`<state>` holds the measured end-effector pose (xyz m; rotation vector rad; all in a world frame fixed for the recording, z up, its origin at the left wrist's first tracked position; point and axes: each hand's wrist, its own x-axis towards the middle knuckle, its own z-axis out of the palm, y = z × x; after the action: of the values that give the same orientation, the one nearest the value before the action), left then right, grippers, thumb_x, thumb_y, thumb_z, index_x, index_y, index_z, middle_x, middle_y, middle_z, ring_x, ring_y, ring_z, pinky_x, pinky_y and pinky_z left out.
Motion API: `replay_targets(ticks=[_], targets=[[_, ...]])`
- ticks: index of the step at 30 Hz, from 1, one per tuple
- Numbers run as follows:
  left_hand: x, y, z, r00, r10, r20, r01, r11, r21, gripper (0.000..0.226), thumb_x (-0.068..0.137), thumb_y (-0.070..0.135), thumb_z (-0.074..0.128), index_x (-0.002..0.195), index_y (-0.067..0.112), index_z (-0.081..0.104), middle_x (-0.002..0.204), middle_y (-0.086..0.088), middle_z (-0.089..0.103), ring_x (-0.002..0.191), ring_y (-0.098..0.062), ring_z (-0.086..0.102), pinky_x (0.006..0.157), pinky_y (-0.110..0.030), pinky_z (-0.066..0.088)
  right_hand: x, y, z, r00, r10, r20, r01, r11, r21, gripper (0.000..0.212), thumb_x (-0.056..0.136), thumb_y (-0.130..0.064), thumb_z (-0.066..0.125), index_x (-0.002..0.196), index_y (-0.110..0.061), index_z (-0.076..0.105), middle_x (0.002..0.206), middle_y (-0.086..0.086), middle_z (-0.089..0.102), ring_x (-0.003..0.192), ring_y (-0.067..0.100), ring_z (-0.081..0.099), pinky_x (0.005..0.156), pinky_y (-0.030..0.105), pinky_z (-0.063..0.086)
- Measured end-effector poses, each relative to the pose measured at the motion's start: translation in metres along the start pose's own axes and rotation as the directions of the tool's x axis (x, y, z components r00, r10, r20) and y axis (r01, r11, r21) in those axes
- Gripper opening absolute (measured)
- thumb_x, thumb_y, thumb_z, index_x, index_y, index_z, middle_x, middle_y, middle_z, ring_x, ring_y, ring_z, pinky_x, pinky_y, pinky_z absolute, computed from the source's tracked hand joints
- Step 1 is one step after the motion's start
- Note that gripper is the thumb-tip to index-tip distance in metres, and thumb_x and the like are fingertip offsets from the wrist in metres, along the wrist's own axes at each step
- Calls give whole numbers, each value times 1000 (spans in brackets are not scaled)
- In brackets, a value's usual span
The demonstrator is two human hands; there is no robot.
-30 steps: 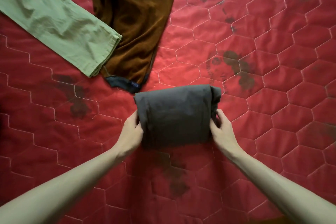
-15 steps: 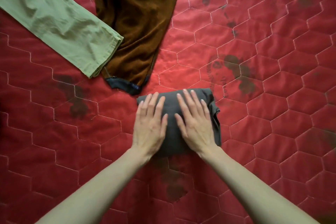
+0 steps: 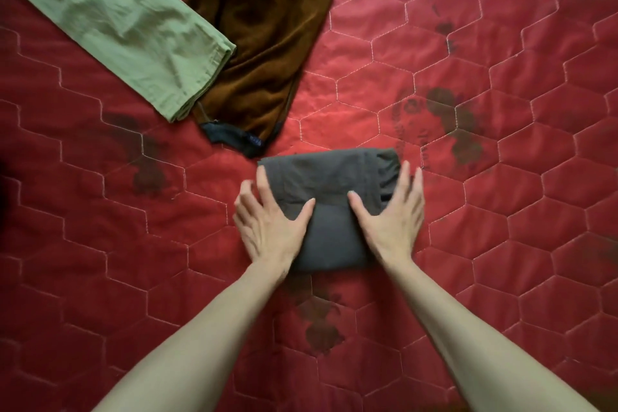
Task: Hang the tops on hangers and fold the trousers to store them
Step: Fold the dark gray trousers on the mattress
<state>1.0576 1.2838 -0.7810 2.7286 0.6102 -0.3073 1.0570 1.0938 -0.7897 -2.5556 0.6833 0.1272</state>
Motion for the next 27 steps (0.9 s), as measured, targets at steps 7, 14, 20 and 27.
replay_targets(ticks=[7,14,20,27], targets=[[0,20,-17,869,-391,305,482,808,-338,99,70,64,84,139,11,38,142,-18,49,132,-41,49,105,-44,40,1,-8,-24,945,252,207,-297,928,225,87,75,-69,78,145,-30,44,137,2,58,124,31,61,98,42,47],[10,-6,-23,891,-251,378,432,725,-537,65,69,47,93,115,18,57,115,2,69,110,-23,66,98,-37,52,19,-8,-43,897,183,402,-282,938,202,71,75,-70,79,129,-31,53,123,-2,72,120,28,64,102,42,49],[1,-31,-16,859,-109,500,486,481,-730,59,71,21,96,121,19,64,109,4,78,101,-12,74,82,-24,55,11,-12,-33,832,56,552,-308,874,375,65,72,-66,84,121,-35,55,121,-16,71,117,14,68,104,38,51],[-18,-43,-50,881,-65,469,453,409,-792,54,75,15,93,120,22,66,108,7,79,101,-11,75,78,-20,58,-13,-22,-45,780,-90,619,-415,667,619,61,81,-51,87,133,-40,57,126,-18,72,117,2,68,95,21,55]])
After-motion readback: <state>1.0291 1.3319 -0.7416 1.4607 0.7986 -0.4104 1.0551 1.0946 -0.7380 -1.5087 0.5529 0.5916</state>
